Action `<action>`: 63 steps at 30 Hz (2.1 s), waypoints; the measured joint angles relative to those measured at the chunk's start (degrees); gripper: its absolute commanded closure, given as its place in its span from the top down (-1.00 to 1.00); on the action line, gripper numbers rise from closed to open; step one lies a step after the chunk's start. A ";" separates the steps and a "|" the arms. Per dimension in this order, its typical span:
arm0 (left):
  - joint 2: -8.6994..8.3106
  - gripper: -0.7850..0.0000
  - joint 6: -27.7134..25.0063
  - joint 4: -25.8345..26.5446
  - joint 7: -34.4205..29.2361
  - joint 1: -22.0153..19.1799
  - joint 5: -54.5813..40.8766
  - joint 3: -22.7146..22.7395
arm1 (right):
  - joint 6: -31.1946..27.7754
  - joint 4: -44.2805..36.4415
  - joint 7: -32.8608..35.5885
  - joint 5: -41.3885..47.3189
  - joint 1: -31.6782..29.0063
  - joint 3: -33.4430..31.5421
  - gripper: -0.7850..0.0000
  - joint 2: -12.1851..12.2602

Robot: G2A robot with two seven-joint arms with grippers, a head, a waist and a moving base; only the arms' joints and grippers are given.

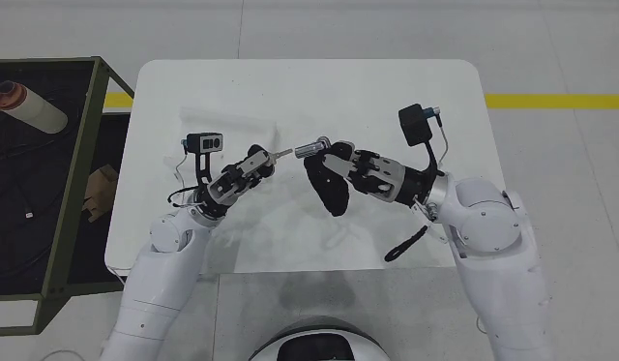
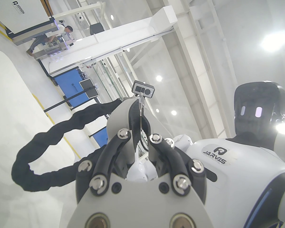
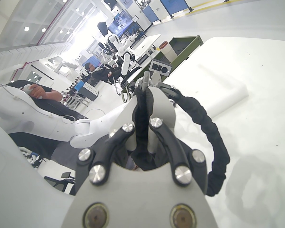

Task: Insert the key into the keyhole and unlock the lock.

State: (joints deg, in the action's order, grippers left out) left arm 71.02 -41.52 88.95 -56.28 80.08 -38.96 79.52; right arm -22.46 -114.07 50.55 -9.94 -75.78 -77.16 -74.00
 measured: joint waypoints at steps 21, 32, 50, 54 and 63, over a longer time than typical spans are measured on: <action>-0.31 -1.00 -0.34 0.50 0.39 0.23 2.11 -0.48 | 1.61 -0.52 -0.32 -0.61 0.90 1.46 -1.00 1.43; -0.56 -1.00 1.11 0.74 -1.01 0.31 0.76 -0.60 | 2.96 -0.62 3.26 2.99 1.67 0.08 -1.00 2.45; -1.06 -1.00 1.77 1.08 -4.97 0.57 -0.83 -0.24 | 5.28 -1.72 5.36 3.78 2.63 -0.19 -1.00 3.87; -1.13 -1.00 1.88 1.06 -5.09 0.55 -0.56 -0.24 | 5.57 -1.84 5.16 3.57 2.81 0.26 -1.00 4.09; -1.23 -1.00 2.00 1.00 -4.93 0.58 -0.12 -0.40 | 6.03 -1.98 4.98 3.45 3.07 1.09 -1.00 4.59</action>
State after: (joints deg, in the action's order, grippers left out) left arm 69.79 -39.51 89.94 -61.21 80.66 -39.09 79.12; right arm -16.43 -116.05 55.52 -6.49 -72.71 -76.08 -69.41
